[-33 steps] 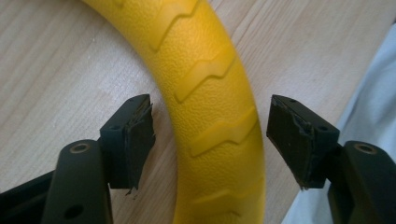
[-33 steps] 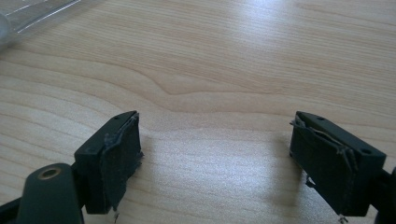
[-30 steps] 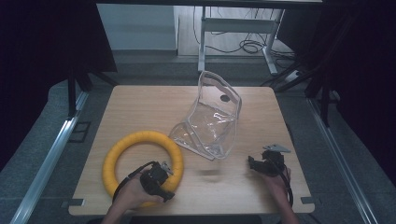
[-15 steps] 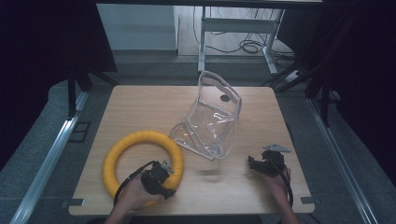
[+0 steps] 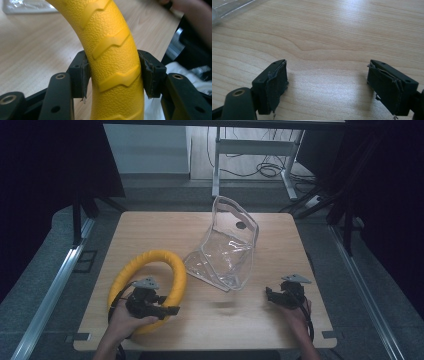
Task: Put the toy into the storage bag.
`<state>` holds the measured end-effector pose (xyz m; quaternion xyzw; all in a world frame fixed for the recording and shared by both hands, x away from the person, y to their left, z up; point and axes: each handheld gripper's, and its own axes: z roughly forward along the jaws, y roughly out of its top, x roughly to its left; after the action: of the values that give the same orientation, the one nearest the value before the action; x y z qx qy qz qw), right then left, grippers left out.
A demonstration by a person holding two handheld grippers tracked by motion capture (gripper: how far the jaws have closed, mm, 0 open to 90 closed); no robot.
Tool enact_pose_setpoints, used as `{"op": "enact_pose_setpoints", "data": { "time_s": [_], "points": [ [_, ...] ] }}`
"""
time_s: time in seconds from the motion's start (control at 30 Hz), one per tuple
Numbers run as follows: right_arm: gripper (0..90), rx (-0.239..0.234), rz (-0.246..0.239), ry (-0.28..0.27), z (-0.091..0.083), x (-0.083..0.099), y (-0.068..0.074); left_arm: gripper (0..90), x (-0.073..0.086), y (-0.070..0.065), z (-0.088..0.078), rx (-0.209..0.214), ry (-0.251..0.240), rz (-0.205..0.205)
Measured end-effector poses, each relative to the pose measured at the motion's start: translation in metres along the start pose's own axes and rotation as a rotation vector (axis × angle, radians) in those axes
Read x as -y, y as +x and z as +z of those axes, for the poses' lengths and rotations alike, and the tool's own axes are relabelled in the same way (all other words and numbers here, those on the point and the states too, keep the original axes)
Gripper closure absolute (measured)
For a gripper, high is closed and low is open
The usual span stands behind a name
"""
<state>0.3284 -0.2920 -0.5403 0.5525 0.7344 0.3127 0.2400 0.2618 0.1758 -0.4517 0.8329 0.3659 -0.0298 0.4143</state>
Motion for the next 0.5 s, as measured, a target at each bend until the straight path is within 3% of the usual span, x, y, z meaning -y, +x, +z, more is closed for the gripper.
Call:
{"op": "enact_pose_setpoints", "data": {
  "time_s": [0.37, 0.4, 0.47, 0.5],
  "points": [
    [16.4, 0.0, 0.0, 0.0, 0.0, 0.0, 0.0, 47.1, 0.003, 0.011, -0.032, 0.042, -0.154, -0.019],
    [16.4, 0.0, 0.0, 0.0, 0.0, 0.0, 0.0, 47.2, 0.005, 0.014, -0.041, 0.042, -0.195, -0.025],
    [16.4, 0.0, 0.0, 0.0, 0.0, 0.0, 0.0, 47.2, 0.006, 0.015, -0.046, 0.038, -0.217, -0.027],
    [16.4, 0.0, 0.0, 0.0, 0.0, 0.0, 0.0, 47.2, 0.007, 0.016, -0.055, 0.027, -0.252, -0.03]
  ]
}}
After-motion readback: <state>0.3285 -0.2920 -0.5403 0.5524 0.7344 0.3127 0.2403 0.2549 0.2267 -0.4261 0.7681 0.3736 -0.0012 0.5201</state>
